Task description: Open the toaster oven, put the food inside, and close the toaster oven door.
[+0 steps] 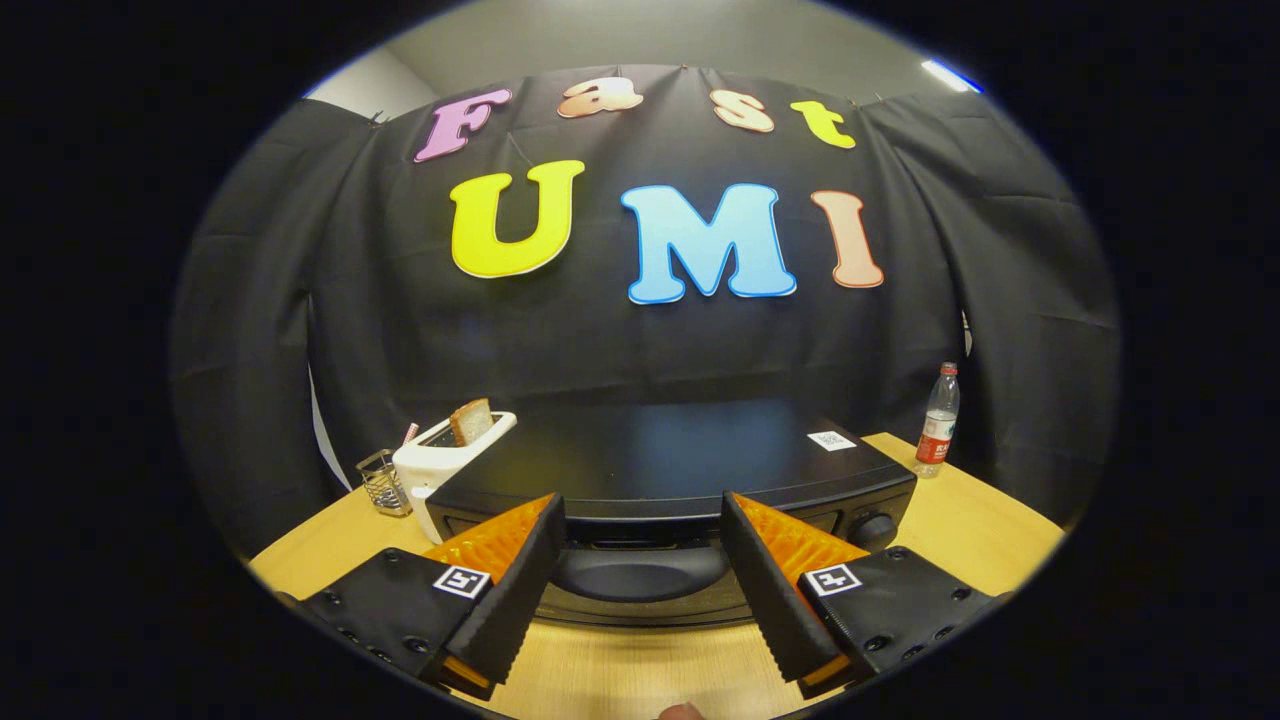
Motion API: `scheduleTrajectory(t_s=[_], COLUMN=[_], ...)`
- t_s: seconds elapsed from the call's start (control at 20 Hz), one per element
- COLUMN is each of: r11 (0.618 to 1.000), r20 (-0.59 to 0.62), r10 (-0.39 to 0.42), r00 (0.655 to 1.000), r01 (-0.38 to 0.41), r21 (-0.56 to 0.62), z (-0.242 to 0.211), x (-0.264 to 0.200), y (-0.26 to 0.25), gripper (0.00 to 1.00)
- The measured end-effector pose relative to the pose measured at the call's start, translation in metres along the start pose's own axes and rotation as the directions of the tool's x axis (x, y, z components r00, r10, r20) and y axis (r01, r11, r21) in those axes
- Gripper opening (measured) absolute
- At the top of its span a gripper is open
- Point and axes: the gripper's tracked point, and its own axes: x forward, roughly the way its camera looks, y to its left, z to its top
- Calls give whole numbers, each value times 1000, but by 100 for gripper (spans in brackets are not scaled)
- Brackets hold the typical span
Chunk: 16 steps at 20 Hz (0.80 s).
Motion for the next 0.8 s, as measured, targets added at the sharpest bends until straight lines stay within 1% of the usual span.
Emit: scheduleTrajectory(t_s=[0.05,0.1,0.15,0.2,0.3,0.55,0.8], r11=[1000,1000,999,999,999,999,999], r20=[-27,0,-13,5,-3,-28,-73], r10=[-15,-21,-24,-24,-18,-9,-3], r00=[1000,1000,1000,1000,1000,1000,997], r01=[15,21,24,24,18,7,0], r21=[-3,-19,-30,-42,-37,-53,-41], z=[-7,-4,-4,-4,-9,-25,-56], x=[2,1,2,-1,-3,-31,-63], y=[-2,-2,-1,0,-2,-2,-3], gripper=[98,98,99,98,97,98,97])
